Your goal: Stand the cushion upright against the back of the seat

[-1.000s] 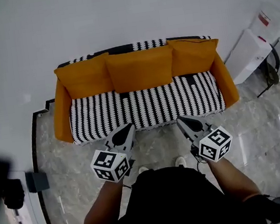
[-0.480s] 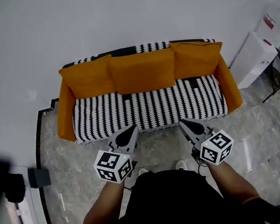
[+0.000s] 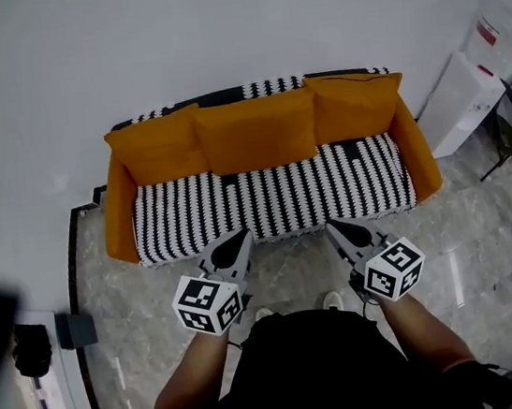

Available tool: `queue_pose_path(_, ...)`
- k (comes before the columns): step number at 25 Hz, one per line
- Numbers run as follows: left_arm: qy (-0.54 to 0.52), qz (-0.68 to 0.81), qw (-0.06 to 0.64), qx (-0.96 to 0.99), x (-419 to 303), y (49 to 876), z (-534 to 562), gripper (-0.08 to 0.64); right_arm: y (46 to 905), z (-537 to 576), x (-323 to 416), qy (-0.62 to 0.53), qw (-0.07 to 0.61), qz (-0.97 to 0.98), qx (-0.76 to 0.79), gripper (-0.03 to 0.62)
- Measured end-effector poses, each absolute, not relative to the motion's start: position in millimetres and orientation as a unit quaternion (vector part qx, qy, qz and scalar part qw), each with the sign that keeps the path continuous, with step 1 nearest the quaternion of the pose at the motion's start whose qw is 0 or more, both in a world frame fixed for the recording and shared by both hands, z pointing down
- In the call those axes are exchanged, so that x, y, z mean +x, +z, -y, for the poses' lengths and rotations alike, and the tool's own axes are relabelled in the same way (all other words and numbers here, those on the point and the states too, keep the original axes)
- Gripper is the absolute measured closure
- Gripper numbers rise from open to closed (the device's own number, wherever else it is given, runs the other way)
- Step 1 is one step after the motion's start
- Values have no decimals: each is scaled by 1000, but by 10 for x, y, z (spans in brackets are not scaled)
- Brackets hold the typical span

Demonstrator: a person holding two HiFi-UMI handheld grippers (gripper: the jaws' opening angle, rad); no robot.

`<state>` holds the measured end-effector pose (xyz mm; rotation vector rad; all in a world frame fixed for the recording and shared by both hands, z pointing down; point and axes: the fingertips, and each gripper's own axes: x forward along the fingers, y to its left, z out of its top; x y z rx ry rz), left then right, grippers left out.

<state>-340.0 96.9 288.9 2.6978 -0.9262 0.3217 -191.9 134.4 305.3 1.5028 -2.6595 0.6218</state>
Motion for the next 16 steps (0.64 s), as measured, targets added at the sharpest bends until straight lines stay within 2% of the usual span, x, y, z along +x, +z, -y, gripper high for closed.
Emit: queue_pose_path(16,104,319,133,932,-3330,2856,-924,545,3011,-1351,-1869,195,9,850,488,557)
